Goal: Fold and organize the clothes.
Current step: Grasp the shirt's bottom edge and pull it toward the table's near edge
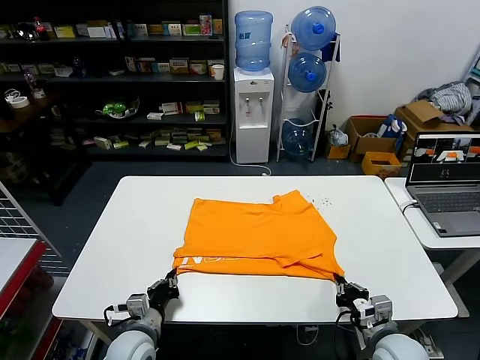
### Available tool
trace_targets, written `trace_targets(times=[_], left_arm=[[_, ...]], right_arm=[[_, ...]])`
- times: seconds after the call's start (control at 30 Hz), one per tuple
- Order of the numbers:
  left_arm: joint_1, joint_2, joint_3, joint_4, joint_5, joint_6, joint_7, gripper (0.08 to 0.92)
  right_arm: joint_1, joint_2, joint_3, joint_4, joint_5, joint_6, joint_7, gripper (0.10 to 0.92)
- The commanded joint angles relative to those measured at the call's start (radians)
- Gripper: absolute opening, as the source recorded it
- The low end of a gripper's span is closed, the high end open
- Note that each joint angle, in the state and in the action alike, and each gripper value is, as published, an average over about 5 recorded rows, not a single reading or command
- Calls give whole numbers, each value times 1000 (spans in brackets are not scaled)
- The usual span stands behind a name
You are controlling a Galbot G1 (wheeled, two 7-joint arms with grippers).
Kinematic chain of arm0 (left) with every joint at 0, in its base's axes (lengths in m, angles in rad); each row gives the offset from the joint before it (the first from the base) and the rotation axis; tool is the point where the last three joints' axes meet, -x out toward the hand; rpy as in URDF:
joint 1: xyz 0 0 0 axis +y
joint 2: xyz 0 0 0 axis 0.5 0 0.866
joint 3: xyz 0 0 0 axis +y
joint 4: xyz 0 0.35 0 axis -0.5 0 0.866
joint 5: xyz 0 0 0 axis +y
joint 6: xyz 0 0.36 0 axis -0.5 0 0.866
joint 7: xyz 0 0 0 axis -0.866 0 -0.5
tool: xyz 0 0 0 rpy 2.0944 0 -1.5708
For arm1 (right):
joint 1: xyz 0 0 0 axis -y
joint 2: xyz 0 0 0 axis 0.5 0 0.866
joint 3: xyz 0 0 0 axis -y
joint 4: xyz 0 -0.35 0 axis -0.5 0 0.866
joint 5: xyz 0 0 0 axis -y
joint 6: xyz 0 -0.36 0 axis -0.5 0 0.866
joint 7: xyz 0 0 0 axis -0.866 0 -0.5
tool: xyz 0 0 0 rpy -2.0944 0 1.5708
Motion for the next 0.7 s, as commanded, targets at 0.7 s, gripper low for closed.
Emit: trace_targets(times=[0.7], left_arm=[[286, 194, -41, -348, -163, 74, -111, 90]], right_arm=[[-325, -179, 111, 280, 232, -125, 125, 124]])
